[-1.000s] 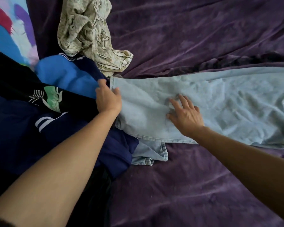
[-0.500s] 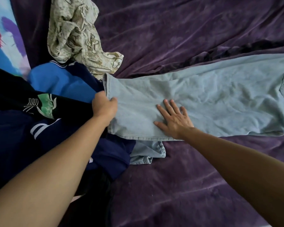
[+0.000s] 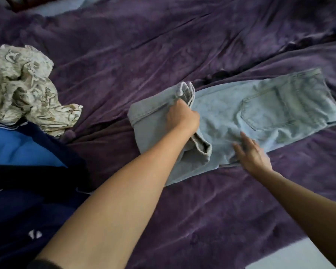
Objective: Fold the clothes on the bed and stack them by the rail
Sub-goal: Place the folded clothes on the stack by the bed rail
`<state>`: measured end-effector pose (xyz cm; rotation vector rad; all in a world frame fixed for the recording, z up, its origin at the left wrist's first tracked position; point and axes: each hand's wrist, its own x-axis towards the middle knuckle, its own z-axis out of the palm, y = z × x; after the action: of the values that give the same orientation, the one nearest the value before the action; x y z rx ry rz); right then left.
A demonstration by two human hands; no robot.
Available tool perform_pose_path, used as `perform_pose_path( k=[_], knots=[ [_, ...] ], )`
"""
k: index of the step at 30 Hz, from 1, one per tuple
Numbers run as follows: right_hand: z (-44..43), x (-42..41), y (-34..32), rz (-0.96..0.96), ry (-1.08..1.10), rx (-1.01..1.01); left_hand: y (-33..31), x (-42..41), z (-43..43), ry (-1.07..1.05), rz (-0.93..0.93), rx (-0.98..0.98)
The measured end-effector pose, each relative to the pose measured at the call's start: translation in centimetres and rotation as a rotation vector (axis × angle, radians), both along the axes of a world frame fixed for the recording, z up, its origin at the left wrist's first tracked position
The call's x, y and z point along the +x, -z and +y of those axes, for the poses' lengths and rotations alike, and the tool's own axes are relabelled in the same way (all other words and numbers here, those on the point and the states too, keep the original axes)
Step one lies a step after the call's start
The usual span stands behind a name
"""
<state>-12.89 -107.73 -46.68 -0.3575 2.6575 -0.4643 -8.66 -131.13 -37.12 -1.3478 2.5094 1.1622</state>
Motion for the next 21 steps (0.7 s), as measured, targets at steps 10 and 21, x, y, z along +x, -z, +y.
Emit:
perform_pose_path(
  k=[10,21],
  knots=[
    [5.5,-8.5,0.4,0.154,-0.209,-0.023,6.3,-2.3,4.5,-0.05,0.075,-0.33],
    [-5.5,-6.8,8.4,0.084,-0.813,0.222,12.7,7.6,-0.2,-0.312,-0.174,-0.118]
  ],
)
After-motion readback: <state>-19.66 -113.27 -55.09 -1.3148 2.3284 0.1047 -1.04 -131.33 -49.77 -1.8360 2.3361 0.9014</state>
